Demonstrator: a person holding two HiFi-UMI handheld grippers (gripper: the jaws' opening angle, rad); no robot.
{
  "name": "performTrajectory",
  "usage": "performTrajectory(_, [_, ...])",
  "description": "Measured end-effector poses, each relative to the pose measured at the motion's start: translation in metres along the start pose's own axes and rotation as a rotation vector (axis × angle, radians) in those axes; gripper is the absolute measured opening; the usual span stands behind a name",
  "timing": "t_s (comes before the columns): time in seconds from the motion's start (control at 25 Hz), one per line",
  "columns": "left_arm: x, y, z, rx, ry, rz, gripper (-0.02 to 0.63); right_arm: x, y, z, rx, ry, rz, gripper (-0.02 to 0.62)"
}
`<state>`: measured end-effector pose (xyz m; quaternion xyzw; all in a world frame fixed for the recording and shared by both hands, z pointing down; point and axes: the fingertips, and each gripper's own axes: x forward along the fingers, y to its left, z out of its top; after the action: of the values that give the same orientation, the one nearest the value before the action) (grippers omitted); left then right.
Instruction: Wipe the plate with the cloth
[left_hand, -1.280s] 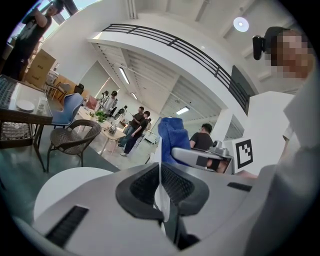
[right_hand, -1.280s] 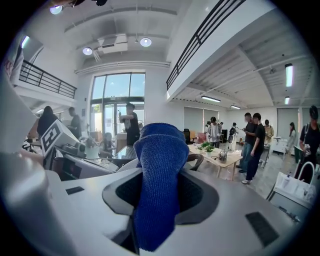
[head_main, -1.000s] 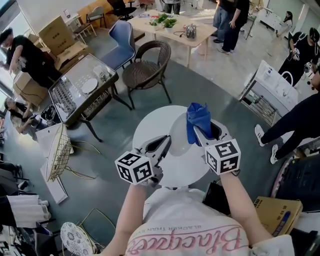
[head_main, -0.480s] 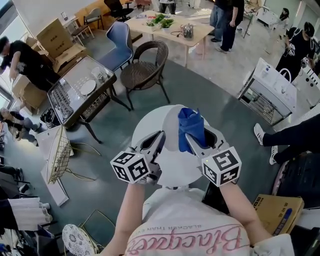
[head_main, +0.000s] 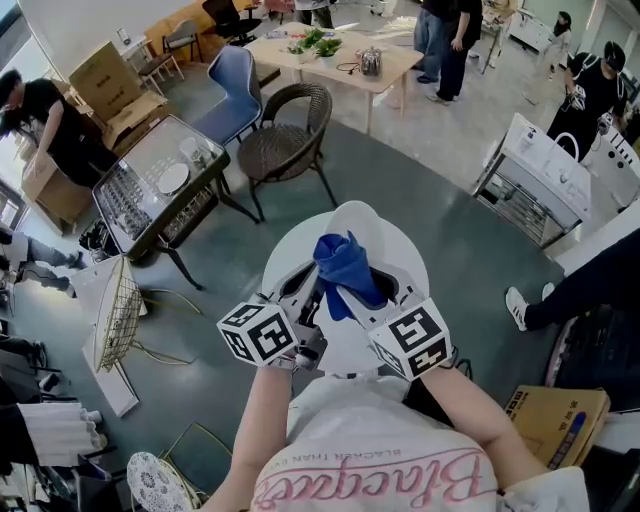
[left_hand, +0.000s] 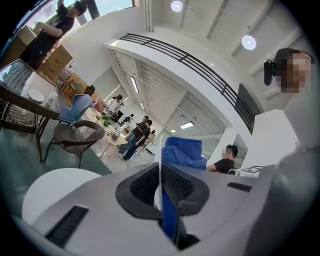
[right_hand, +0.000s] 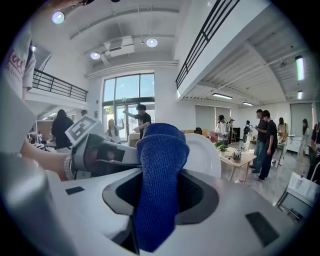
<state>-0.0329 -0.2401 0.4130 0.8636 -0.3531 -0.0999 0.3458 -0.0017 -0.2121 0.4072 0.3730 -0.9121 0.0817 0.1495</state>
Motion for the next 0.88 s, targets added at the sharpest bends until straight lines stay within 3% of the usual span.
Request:
performTrajectory(0.56, [-0.009,-0.001,0.004,0.051,-0.008,0.011,0.020,-0.023,-0.063,-0.038,0.044,0.097,-0.191,0.161])
performTrajectory(0.72, [-0.008,-0.005,0.001,0.228,0.015,0.036,0.020,-0.036,-0.076,-0.039,0.064,0.090,-0.228,0.161])
performTrajectory(0.88, [-0.005,-0.014,0.003,0.579,0.047,0.086,0.018,-0.053,-0.082,-0.016,0.061,0.030,-0.211,0.161])
